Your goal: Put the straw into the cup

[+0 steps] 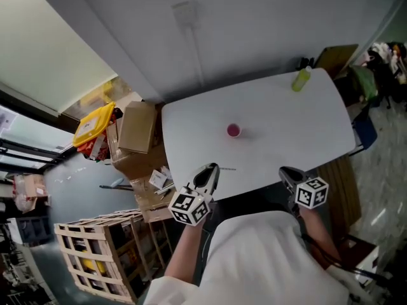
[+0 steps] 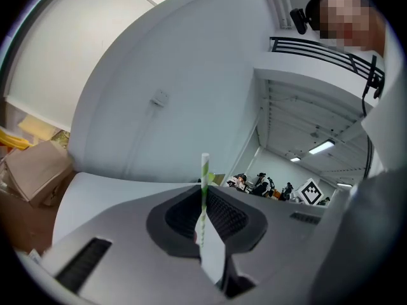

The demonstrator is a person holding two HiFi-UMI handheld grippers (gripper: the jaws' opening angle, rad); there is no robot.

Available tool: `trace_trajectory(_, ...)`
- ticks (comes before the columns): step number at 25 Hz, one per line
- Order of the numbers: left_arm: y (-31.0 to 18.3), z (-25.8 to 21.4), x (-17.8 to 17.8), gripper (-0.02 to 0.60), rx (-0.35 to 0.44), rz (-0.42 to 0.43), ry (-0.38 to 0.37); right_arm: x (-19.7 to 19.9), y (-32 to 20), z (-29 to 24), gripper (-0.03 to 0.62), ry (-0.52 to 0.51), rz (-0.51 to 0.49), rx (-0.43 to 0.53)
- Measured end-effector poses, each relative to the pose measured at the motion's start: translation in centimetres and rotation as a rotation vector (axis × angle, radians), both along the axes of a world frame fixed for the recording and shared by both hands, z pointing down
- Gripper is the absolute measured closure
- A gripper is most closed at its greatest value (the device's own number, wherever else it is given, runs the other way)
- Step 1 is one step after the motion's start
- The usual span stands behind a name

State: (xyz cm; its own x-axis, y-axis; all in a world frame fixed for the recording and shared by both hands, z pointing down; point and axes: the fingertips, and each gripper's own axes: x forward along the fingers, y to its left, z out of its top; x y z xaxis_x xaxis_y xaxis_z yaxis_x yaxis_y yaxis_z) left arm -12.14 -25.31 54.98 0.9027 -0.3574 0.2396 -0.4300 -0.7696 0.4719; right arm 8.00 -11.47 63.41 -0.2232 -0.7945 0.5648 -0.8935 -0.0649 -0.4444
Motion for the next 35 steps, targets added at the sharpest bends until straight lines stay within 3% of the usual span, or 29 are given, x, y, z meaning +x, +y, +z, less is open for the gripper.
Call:
trace_trajectory(6,-2.1,-0.1,2.6,0.557,0.026,0.011,-0.052,1.1,-2.5,1.9,0.551,-0.004,-0.032,-0.028)
trace_trajectory(14,-7.6,1.1,6.2,0.557,0.063,-0.039,-0.120,2.9,-6.2,3.0,0.551,-0.028,-0.066,-0.029)
trace_trajectory(25,-14.2,9.9,12.4,0.557,0.033,-0.078,-0.228,5.5,-8.6,5.6,0.551,-0.081,-0.122,-0.095)
trace_trajectory(35,-14.9,16.1,14.2,0.557,-0.028,-0.081,-0.332,8.1,-9.8,8.4,0.551,-0.100,-0.151,-0.142)
